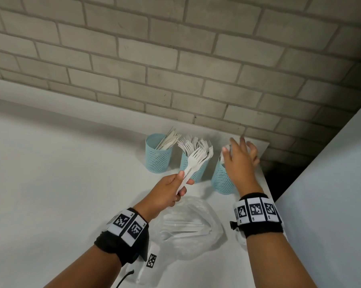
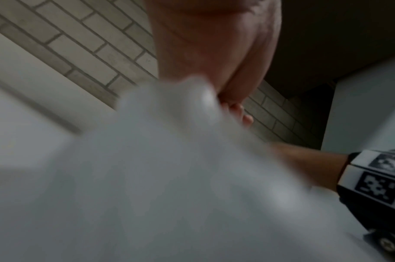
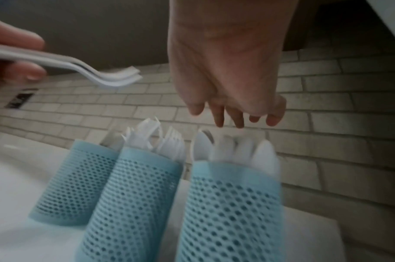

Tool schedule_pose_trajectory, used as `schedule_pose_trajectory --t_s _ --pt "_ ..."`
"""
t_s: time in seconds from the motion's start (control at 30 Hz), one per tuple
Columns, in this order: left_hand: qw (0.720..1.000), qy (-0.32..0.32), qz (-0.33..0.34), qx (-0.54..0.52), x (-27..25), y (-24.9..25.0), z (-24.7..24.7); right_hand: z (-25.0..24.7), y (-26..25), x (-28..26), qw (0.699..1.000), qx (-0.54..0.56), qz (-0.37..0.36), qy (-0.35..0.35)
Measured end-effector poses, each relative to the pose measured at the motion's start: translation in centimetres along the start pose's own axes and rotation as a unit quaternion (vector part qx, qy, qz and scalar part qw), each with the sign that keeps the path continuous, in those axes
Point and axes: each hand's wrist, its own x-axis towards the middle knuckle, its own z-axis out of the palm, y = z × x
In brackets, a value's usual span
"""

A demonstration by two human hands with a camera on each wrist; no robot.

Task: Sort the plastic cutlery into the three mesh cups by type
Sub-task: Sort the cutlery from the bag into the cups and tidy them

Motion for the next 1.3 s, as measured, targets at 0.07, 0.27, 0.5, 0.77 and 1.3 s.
schedule_pose_trajectory --t_s 0.07,0.27,0.5,0.77,1.3 --pt "1.000 -0.001 0.004 -0.006 0.0 0.0 0.0 -0.9 -2.1 -0.9 0.984 0.171 -0.048 0.020" --pt "1.000 -0.016 0.003 -0.016 0.0 -0.2 0.1 -0.2 -6.1 -3.2 0.907 0.380 -0.036 -0.178" --pt "0.979 0.135 0.071 0.137 0.2 -0.1 -0.4 0.7 -5.6 -1.9 0.894 0.440 0.060 -0.058" --pt "0.939 0.056 -0.015 0.338 -0.2 -0.2 -1.6 -1.9 -4.4 1.1 0.935 0.257 -0.015 0.244" --pt "0.892 -0.035 -0.045 0.448 -1.1 0.8 -2.9 3.7 -5.7 1.2 0.977 -0.113 -0.125 -0.129"
